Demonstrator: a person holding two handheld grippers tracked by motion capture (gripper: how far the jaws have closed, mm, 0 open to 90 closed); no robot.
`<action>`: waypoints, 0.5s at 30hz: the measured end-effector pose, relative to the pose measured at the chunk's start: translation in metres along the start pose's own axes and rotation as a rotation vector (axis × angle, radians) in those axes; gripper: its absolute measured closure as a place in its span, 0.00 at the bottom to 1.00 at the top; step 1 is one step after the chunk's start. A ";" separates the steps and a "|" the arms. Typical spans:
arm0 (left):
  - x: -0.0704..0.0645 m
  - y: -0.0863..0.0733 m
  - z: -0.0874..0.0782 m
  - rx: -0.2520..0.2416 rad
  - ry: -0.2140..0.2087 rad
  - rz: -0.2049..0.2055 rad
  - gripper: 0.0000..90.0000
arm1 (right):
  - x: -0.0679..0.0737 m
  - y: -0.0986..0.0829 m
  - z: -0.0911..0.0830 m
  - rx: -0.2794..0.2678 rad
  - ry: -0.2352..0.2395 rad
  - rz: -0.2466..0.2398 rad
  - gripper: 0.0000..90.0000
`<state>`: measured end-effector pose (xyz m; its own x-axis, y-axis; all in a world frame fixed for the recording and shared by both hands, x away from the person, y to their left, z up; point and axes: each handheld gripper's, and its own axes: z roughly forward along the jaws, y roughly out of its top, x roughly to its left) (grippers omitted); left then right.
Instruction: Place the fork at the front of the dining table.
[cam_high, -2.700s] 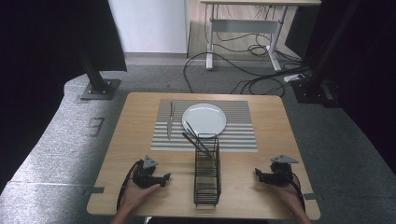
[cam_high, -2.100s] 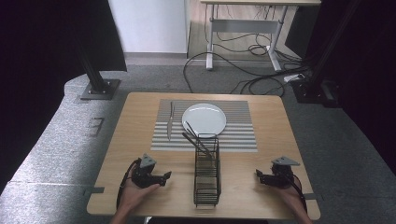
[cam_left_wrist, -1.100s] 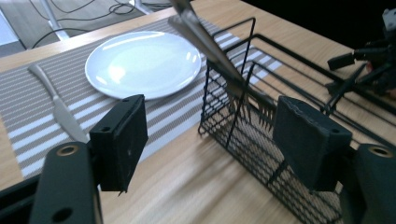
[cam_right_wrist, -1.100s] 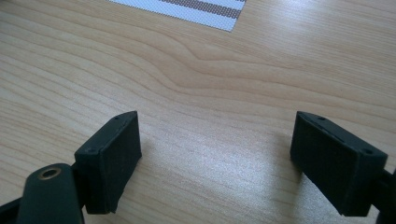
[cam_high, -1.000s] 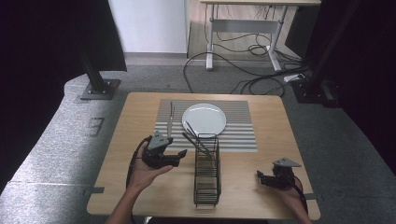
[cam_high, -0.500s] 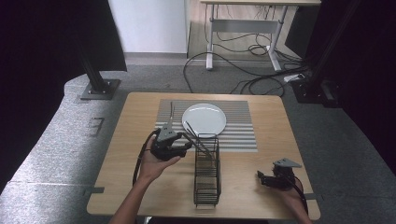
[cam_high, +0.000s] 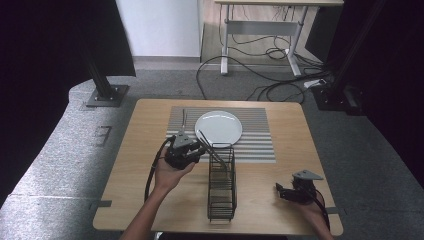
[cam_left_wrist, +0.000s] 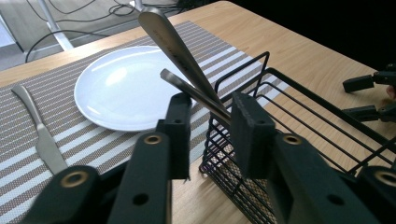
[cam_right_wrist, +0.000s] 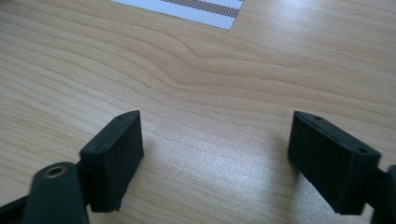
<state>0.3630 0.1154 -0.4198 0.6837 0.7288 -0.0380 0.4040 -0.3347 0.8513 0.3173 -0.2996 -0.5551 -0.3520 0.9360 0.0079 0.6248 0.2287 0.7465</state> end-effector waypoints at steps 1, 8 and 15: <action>0.001 0.000 0.000 -0.003 -0.006 -0.009 0.80 | 0.001 0.000 -0.001 -0.005 0.003 -0.001 0.24; 0.008 0.002 0.004 -0.008 -0.044 -0.056 0.80 | 0.005 0.001 -0.001 -0.008 0.009 -0.017 0.26; 0.010 0.007 0.007 -0.016 -0.047 -0.091 0.75 | 0.007 0.001 -0.001 -0.009 0.004 -0.032 0.27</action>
<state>0.3776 0.1161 -0.4179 0.6722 0.7271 -0.1399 0.4565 -0.2582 0.8514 0.3149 -0.2931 -0.5537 -0.3745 0.9272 -0.0130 0.6070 0.2557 0.7524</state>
